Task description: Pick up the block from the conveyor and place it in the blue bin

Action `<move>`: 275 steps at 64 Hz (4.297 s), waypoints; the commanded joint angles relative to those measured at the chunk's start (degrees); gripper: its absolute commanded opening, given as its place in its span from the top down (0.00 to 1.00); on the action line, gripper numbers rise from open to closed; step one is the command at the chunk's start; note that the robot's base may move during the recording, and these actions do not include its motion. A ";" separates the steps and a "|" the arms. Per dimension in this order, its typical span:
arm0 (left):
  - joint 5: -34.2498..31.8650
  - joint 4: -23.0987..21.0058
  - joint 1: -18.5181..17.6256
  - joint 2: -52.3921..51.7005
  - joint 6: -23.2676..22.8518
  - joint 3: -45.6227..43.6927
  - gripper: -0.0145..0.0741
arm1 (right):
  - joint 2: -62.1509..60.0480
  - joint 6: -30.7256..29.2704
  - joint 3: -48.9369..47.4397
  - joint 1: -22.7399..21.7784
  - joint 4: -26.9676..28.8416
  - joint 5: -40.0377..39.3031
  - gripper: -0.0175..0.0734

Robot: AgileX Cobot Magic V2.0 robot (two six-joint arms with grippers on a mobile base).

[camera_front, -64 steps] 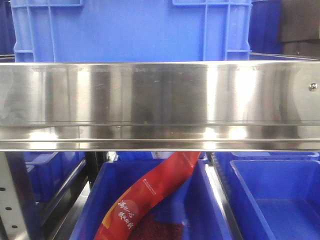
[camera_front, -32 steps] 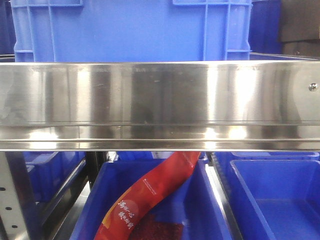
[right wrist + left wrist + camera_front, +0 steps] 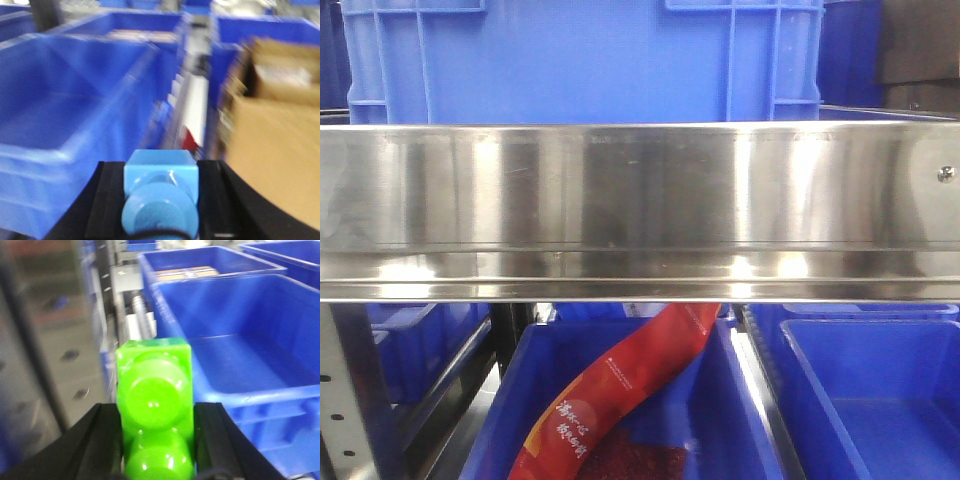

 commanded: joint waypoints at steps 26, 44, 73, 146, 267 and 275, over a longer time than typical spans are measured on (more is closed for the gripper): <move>1.27 -0.45 -17.37 24.92 0.97 -23.21 0.96 | 25.53 -1.06 -22.56 13.86 -0.24 -4.47 0.98; 1.27 -0.83 -17.24 35.50 0.97 -24.28 0.96 | 35.40 -1.06 -23.09 13.86 -0.13 -3.51 0.97; 0.45 -1.56 -17.12 37.29 0.59 -24.37 0.17 | 37.06 -0.95 -23.09 13.86 -0.13 -3.04 0.23; -21.97 -3.56 -17.12 -14.67 0.59 27.58 0.96 | -16.50 -0.95 29.66 13.86 -0.55 -20.66 0.99; -33.63 -1.53 10.38 -49.82 0.59 67.24 0.96 | -22.55 -0.95 37.22 13.86 -0.55 -22.33 0.99; -33.36 -1.53 10.38 -49.82 0.59 67.24 0.96 | -22.55 -0.95 37.22 13.86 -0.55 -22.33 0.99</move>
